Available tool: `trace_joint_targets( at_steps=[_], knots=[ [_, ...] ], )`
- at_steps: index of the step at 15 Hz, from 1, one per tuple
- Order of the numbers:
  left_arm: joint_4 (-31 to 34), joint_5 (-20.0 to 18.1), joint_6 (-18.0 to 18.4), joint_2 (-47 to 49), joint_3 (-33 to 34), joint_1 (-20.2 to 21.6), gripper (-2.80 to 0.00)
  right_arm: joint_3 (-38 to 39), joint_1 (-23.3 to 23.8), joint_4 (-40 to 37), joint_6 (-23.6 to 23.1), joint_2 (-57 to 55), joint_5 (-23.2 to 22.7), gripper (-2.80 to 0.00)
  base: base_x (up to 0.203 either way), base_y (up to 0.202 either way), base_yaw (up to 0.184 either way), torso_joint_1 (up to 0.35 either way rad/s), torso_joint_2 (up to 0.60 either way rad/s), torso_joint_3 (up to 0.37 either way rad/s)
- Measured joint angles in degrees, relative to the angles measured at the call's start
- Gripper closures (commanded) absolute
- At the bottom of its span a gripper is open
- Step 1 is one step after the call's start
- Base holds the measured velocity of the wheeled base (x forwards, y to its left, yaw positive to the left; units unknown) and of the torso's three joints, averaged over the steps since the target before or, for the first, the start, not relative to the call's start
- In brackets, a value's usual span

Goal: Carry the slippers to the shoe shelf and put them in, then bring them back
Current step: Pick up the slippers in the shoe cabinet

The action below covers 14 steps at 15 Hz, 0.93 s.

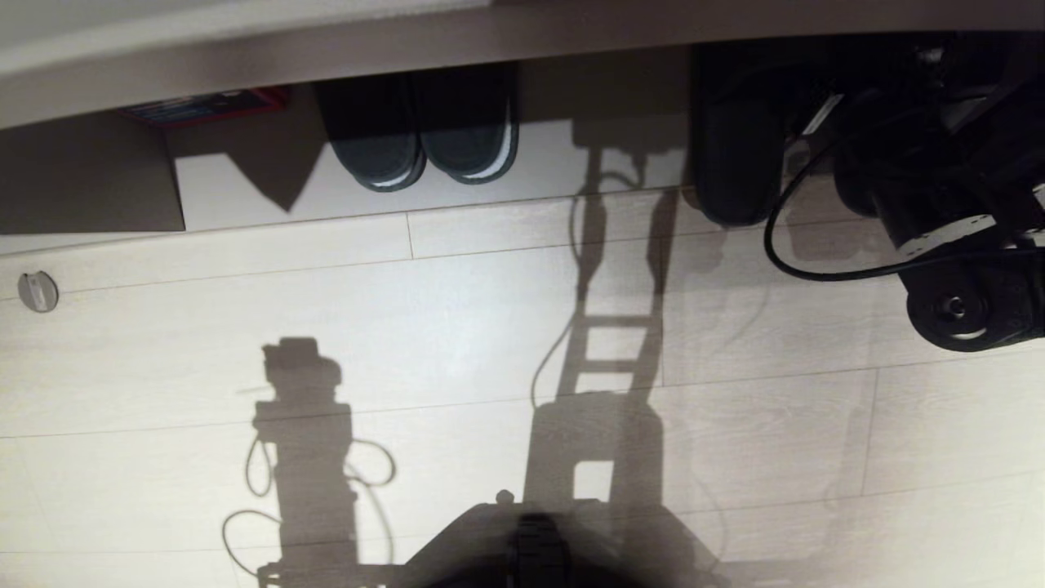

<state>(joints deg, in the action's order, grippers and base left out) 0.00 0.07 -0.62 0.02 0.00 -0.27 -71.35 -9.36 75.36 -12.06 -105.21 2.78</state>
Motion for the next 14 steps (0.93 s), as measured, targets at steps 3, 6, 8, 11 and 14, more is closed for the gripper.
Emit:
trace_joint_targets(
  at_steps=[3,6,8,11,14],
  knots=[
    [0.0,0.0,0.0,0.0,0.0,0.0,0.00,-4.0,0.0,-0.3,0.1,-2.5,-0.2,-2.80,0.000,0.000,0.000,0.000,0.00,0.000],
    [0.0,0.0,-0.1,0.0,0.0,0.0,0.00,-7.4,0.1,-0.3,0.0,-4.5,-0.5,0.00,0.000,0.000,0.000,0.000,0.00,0.000],
    [0.0,0.0,-0.1,0.0,0.0,0.0,0.00,-9.8,0.1,-0.2,0.0,-5.8,-0.6,0.00,0.000,0.000,0.000,0.000,0.00,0.000],
    [0.0,0.0,0.0,0.0,0.0,0.0,0.00,-10.7,0.2,0.1,0.1,-6.7,-0.7,0.00,0.000,0.000,0.000,0.000,0.00,0.000],
    [0.0,0.0,0.0,0.0,0.0,0.0,0.00,-9.4,0.1,-1.2,0.0,-6.0,-0.6,0.00,0.000,0.000,0.000,0.000,0.00,0.000]
  ],
)
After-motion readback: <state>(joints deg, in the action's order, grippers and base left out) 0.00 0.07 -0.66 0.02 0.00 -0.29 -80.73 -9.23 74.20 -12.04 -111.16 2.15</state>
